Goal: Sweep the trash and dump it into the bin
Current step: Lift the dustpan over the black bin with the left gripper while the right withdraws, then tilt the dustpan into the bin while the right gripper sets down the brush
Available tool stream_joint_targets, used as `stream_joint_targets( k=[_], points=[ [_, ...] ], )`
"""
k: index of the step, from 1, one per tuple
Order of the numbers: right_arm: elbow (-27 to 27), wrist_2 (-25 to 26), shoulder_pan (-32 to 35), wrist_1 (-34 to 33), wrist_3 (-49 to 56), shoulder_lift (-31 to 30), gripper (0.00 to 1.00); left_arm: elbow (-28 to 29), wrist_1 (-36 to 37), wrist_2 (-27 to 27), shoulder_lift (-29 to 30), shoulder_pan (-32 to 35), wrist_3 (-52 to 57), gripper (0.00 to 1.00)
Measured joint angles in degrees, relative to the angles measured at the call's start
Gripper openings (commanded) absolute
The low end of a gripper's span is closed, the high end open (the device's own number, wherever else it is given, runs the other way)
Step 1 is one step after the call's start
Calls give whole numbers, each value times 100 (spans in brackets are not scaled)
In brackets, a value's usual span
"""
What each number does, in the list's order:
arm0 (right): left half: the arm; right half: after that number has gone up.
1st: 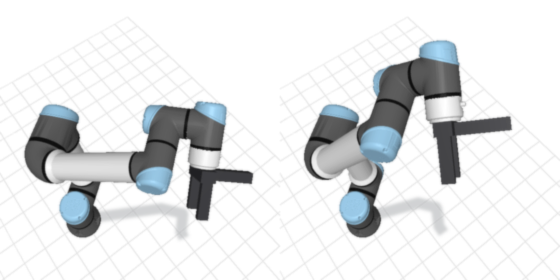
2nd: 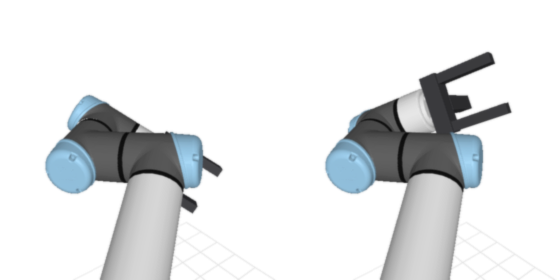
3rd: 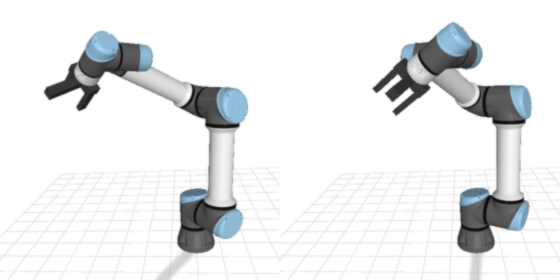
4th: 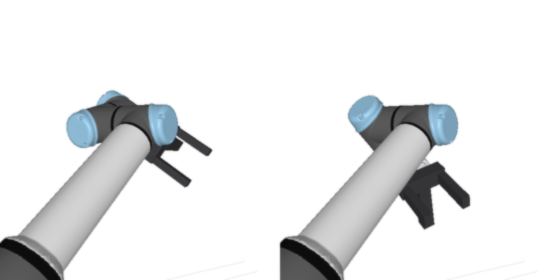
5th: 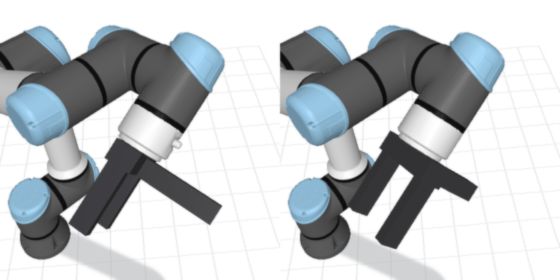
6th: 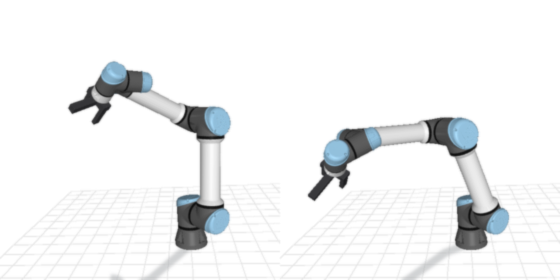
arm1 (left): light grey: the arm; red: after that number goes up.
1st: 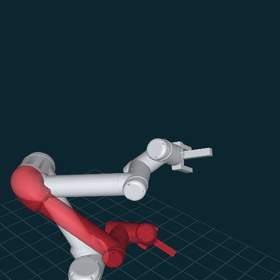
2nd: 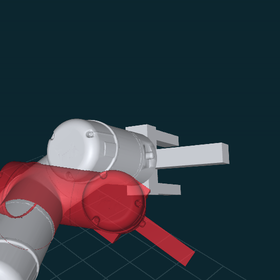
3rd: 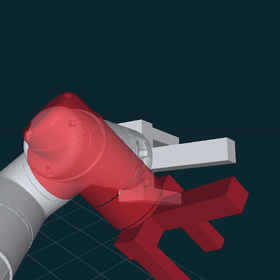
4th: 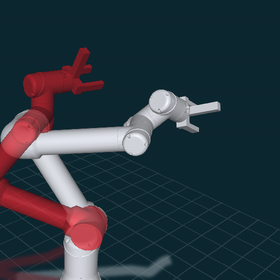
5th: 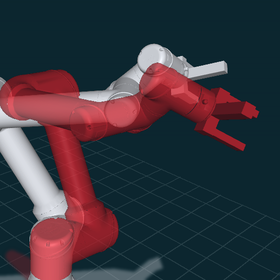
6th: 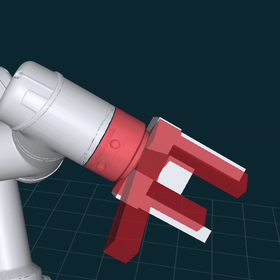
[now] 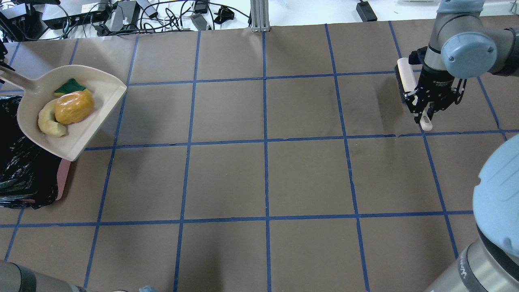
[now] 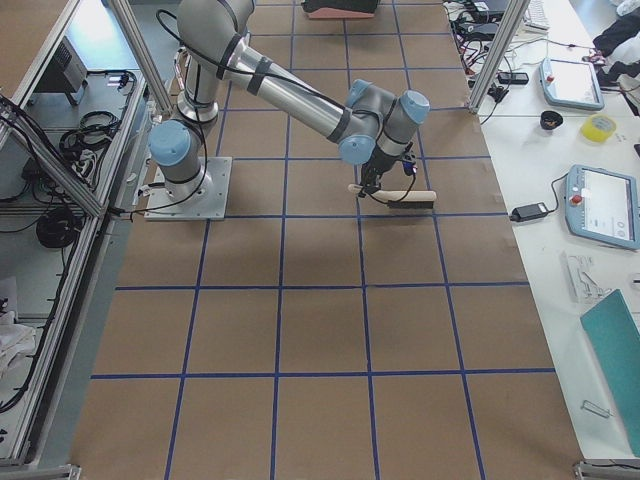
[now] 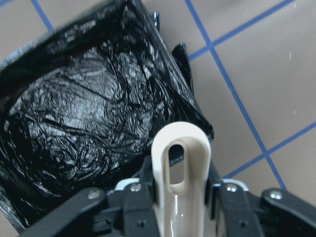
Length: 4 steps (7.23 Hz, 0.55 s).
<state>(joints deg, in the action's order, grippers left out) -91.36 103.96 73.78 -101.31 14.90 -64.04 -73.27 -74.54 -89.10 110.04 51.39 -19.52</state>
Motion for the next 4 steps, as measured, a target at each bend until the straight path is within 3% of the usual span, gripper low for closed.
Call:
stream_joint_targets(
  k=[1,2,3,4],
  points=[
    [-8,-9,-16,-2,41,-1,0,212,24,-20,152,-173,338,0],
    [-9,-30,-25,-2,53,-2,14,433,47,-15,330,-303,629,0],
    [-9,-43,-31,-4,47,-3,52,678,57,6,529,-393,852,0],
    [-11,-50,-36,-37,29,-2,61,949,61,35,740,-469,1028,0]
  ],
)
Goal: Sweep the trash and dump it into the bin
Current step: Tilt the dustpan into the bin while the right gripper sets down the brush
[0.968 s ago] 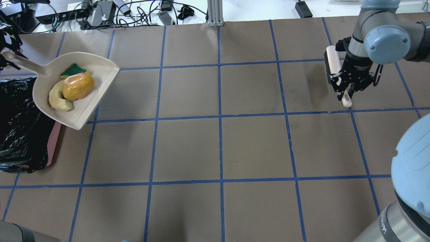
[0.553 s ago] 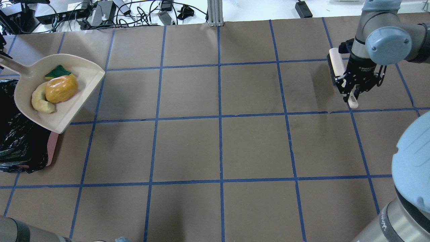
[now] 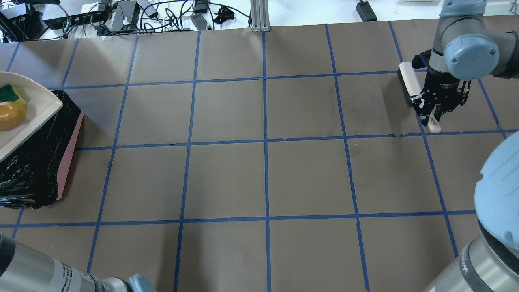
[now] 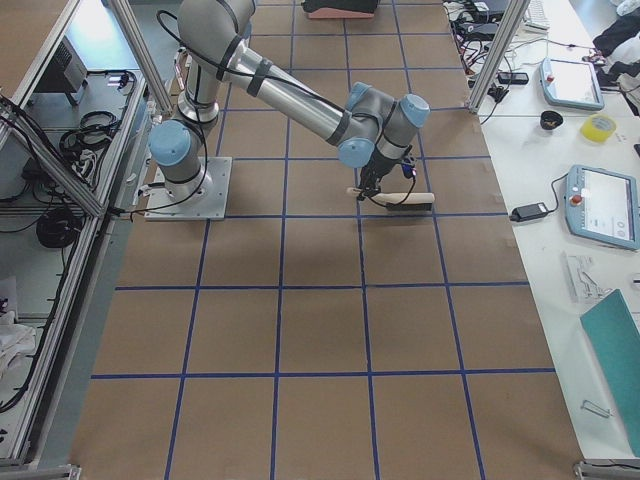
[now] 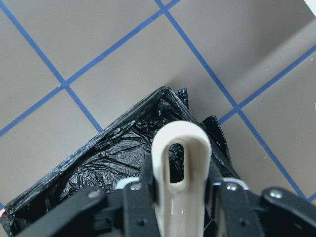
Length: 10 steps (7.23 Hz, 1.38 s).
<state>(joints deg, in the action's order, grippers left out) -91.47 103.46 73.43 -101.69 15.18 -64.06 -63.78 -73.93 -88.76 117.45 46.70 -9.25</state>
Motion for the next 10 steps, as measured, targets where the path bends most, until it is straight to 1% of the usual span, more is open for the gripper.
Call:
stream_joint_targets(
  k=[2,4,5,6,7,8,9,10],
  points=[
    [-2,-8,-18,-101,-42,15,69,408,65,283,418,-199,400,0],
    [9,-10,-28,-126,-52,8,72,518,464,774,708,-308,865,0],
    [28,-10,-30,-130,-54,-1,74,525,697,1112,809,-330,1129,0],
    [51,-8,-33,-131,-53,-22,83,525,843,1443,871,-362,1413,0],
    [73,1,-36,-169,-40,-73,96,522,917,1804,905,-425,1740,0],
    [83,6,-36,-287,-10,-198,100,497,963,2291,908,-510,2175,0],
    [87,-4,-29,-397,13,-423,100,458,1007,2797,880,-573,2588,0],
    [90,-19,-18,-426,46,-776,100,413,1040,3274,825,-614,2934,0]
  ],
)
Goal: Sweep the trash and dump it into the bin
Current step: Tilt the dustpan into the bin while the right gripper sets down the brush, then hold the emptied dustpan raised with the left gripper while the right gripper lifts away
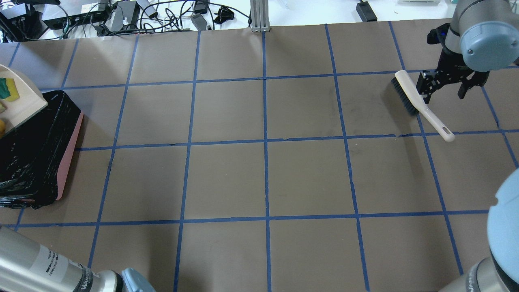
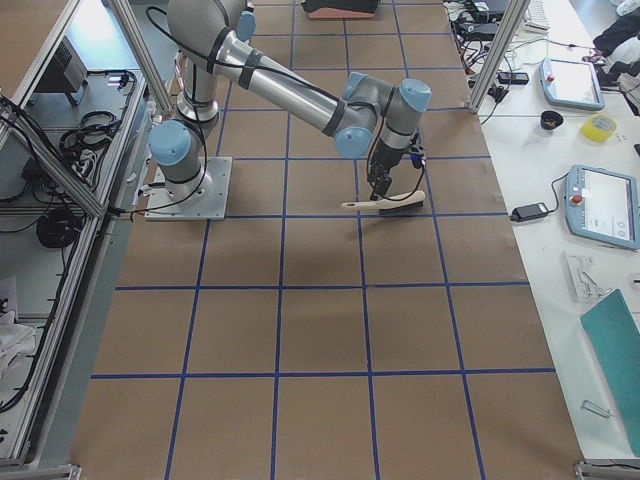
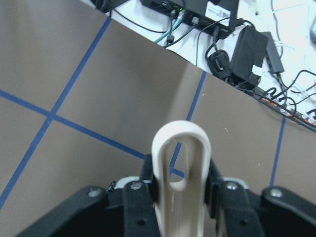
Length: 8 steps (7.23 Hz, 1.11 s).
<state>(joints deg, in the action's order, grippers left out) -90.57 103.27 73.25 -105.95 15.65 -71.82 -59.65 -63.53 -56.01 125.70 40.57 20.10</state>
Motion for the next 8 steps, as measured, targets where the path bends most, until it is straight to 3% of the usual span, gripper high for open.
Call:
stream_joint_targets(
  k=[3,6,8],
  points=[
    [-6,-252,30,597,145,-1131,100,-454,75,1419,-191,-280,1204,0],
    [27,-702,609,839,-368,-1343,100,-984,175,2508,-545,-426,2478,0],
    [108,-795,1249,869,-824,-1324,100,-1464,210,2857,-927,-444,3048,0]
  ],
)
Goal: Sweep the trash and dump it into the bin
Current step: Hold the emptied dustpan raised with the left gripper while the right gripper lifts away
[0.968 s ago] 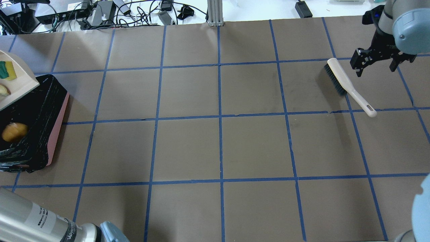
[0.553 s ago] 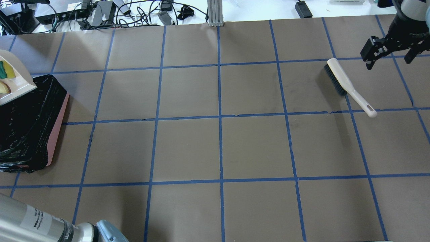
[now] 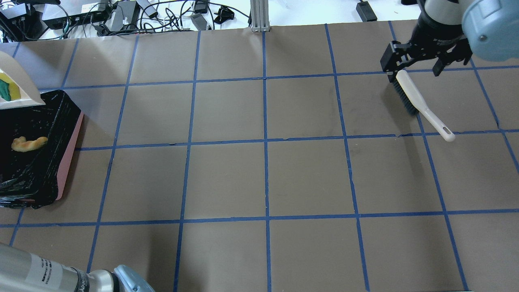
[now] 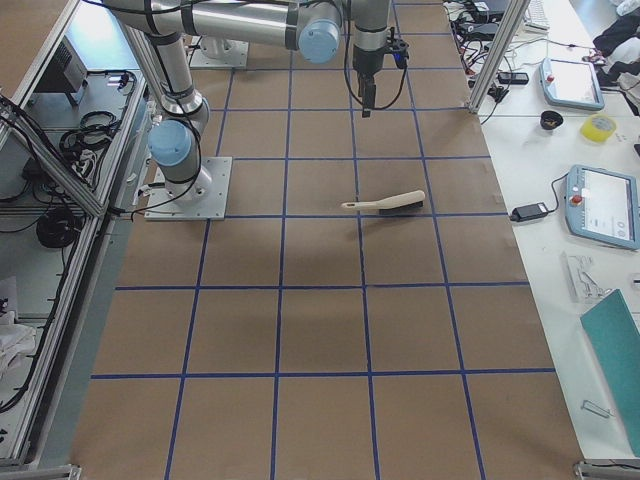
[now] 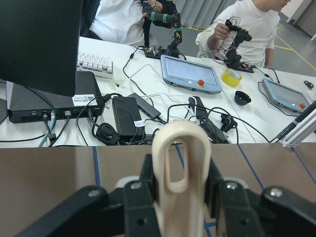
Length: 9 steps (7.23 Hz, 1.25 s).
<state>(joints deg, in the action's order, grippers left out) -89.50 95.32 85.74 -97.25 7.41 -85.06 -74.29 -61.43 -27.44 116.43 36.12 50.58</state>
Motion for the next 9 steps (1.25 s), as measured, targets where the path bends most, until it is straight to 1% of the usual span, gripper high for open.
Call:
stream_joint_targets(
  k=[2,5,7,8,9],
  points=[
    [-10,-235,207,48,-26,-2,100,-389,18,164,-301,-11,690,0],
    [-36,-309,239,77,-14,-2,100,-769,75,402,-470,-148,1389,0],
    [-46,-310,241,92,-19,-2,100,-907,300,419,-550,-219,1642,0],
    [-56,-310,241,115,-20,-2,100,-1053,468,428,-617,-243,1728,0],
    [-70,-299,241,168,-32,10,100,-1242,712,550,-691,-278,1782,0]
  ],
)
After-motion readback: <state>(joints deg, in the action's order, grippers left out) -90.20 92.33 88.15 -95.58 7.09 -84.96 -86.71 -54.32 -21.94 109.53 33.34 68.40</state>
